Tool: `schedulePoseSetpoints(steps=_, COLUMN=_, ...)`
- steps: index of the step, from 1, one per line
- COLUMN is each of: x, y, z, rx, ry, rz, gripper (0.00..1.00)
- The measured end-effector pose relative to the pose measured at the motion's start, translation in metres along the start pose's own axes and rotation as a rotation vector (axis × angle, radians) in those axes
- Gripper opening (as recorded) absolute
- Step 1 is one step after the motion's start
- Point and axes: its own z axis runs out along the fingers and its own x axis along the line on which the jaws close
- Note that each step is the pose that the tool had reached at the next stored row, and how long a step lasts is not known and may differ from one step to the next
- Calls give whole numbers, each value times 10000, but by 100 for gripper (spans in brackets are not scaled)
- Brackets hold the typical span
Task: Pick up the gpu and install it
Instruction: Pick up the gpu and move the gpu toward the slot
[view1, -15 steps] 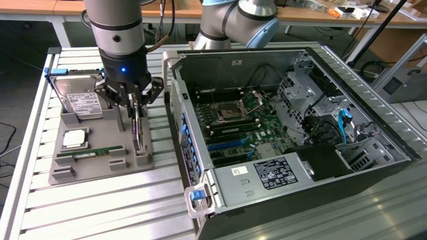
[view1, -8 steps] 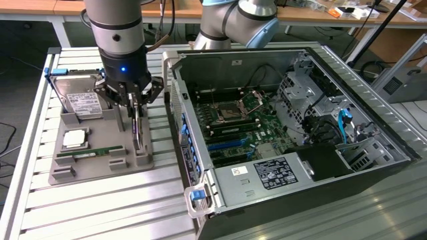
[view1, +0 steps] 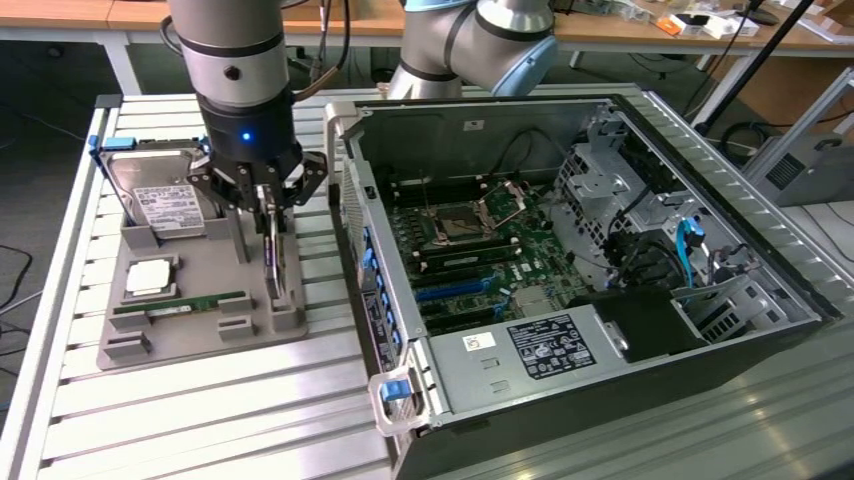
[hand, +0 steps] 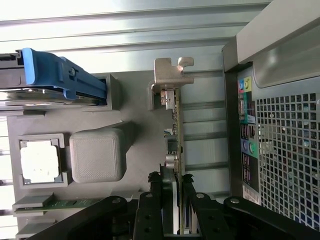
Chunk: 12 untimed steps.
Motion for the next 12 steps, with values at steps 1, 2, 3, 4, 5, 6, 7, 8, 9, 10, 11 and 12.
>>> schedulePoseSetpoints(steps=1, x=0, y=0, z=-2, rx=0, ry=0, rz=0, gripper=27)
schedulePoseSetpoints(steps=2, x=0, y=0, z=-4, rx=0, ry=0, rz=-1, gripper=27)
schedulePoseSetpoints(steps=3, x=0, y=0, z=-6, rx=-1, ry=0, rz=0, gripper=27)
schedulePoseSetpoints(steps=4, x=0, y=0, z=-9, rx=-1, ry=1, rz=-1, gripper=27)
schedulePoseSetpoints(steps=5, x=0, y=0, z=-11, rx=-1, ry=0, rz=-1, gripper=27)
schedulePoseSetpoints(steps=6, x=-1, y=0, z=-13, rx=-2, ry=-1, rz=-1, gripper=27)
schedulePoseSetpoints(steps=7, x=0, y=0, z=-16, rx=-2, ry=1, rz=-1, gripper=27)
schedulePoseSetpoints(steps=8, x=-1, y=0, z=-20, rx=-4, ry=0, rz=-1, gripper=27)
schedulePoseSetpoints(steps=9, x=-1, y=0, z=-22, rx=-5, ry=0, rz=0, gripper=27)
schedulePoseSetpoints(steps=10, x=-1, y=0, z=-25, rx=-6, ry=0, rz=0, gripper=27)
schedulePoseSetpoints(steps=11, x=-1, y=0, z=-27, rx=-7, ry=0, rz=-1, gripper=27)
schedulePoseSetpoints(steps=12, x=-1, y=0, z=-29, rx=-7, ry=1, rz=0, gripper=27)
